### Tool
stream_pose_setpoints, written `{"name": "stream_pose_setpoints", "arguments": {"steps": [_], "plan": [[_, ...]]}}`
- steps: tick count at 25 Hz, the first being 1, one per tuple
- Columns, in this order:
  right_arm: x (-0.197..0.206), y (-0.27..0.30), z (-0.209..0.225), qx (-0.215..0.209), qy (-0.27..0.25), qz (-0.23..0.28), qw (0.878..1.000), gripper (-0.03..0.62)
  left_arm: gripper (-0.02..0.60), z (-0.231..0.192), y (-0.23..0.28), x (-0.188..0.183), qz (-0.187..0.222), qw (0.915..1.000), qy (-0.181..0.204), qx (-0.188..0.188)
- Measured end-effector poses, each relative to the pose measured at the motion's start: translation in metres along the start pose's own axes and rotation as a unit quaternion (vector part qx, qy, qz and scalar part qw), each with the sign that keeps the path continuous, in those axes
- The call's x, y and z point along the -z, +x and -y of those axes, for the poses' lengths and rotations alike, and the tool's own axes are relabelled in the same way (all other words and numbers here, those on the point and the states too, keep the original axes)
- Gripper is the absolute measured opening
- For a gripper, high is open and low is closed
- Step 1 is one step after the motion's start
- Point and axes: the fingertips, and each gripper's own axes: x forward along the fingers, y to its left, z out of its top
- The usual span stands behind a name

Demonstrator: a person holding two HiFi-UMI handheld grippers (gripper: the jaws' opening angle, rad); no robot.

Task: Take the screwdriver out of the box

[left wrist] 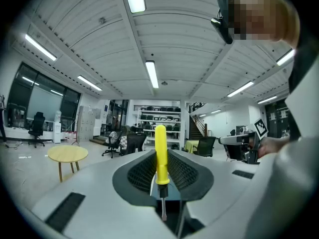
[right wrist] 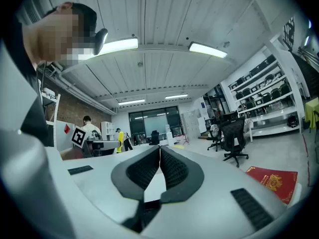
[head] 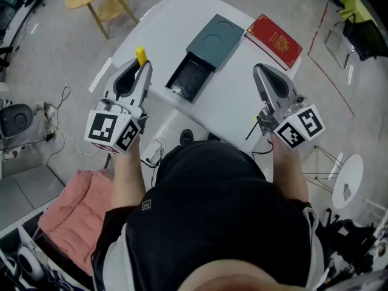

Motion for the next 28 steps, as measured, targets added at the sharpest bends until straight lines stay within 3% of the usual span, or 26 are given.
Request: {"name": "stream_pose_setpoints", "arguments": {"steps": [12,28], "plan": [[0.004,-0.004,0.004,0.007,-0.003,0.005,1.0,0.029,0.077,-0.01,-0.007,0.016,-0.02,0.9996,0.002,-0.021],[-0.005,-0.008,0.002,0.01,-0.031,0.007,0.999,0.029,0.078,-0.01,-0.007,0.006,-0.017,0.9996,0.009,-0.021]]}}
